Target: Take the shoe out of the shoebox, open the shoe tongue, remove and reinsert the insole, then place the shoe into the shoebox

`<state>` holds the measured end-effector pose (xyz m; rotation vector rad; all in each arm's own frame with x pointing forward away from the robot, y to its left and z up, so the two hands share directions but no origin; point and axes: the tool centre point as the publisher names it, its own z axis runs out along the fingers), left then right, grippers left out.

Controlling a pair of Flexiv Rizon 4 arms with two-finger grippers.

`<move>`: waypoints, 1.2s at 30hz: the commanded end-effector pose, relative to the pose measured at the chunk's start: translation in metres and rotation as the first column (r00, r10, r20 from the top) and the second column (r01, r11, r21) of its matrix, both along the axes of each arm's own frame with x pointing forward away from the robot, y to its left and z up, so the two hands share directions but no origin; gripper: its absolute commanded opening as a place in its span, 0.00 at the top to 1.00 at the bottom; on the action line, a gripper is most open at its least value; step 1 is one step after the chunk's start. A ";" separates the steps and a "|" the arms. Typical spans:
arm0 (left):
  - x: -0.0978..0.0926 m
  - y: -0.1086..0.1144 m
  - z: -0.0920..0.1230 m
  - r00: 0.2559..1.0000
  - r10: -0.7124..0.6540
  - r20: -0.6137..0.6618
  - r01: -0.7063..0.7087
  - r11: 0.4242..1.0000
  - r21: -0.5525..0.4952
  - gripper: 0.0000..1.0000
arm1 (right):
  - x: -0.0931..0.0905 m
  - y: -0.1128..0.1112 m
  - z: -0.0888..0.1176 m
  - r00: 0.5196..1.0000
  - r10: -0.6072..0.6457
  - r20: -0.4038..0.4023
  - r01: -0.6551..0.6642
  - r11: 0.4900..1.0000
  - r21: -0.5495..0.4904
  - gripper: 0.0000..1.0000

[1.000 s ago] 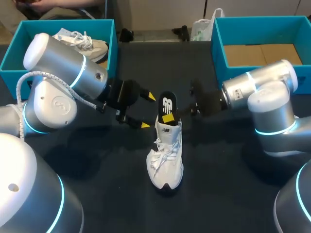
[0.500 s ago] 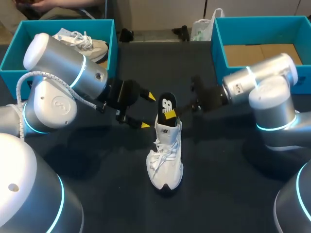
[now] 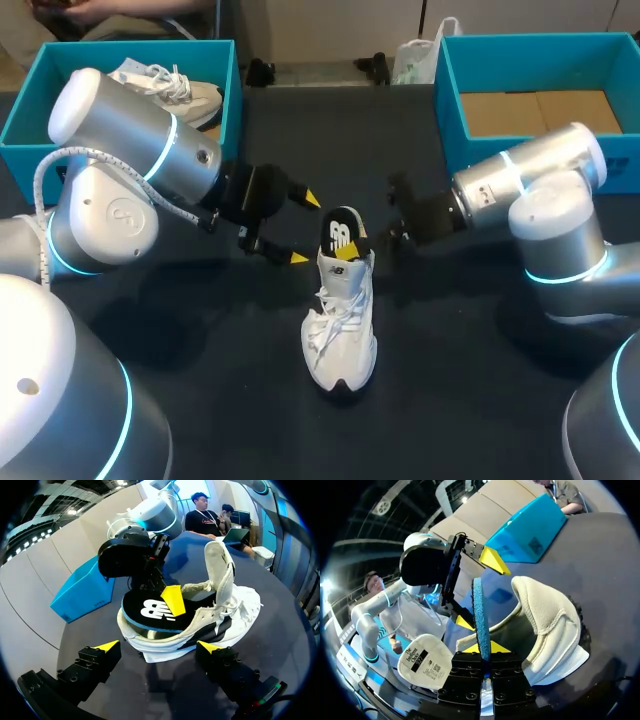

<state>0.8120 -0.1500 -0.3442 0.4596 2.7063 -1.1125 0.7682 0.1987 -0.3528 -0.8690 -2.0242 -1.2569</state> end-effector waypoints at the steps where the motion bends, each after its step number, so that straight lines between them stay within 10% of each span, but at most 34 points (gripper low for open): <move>1: 0.000 -0.001 0.000 1.000 0.001 0.000 -0.001 1.000 0.005 0.00 | -0.005 0.003 -0.005 1.000 -0.006 -0.004 0.006 1.000 -0.003 1.00; 15: 0.000 -0.001 0.000 1.000 0.001 0.000 -0.001 1.000 0.005 0.00 | 0.012 -0.001 0.014 0.998 -0.001 0.071 0.003 1.000 -0.031 0.73; 23: 0.000 -0.001 0.000 1.000 0.001 0.000 -0.001 1.000 0.005 0.00 | 0.028 -0.003 0.015 0.996 0.029 0.087 -0.025 0.999 -0.037 0.77; 27: 0.000 -0.001 0.000 1.000 0.001 0.000 -0.001 1.000 0.005 0.00 | 0.029 -0.004 0.012 0.996 0.033 0.080 -0.030 0.999 -0.037 1.00; 36: 0.000 -0.001 0.000 1.000 0.001 0.000 -0.001 1.000 0.005 0.00 | 0.012 -0.005 0.007 0.999 0.015 0.052 -0.013 0.999 -0.036 1.00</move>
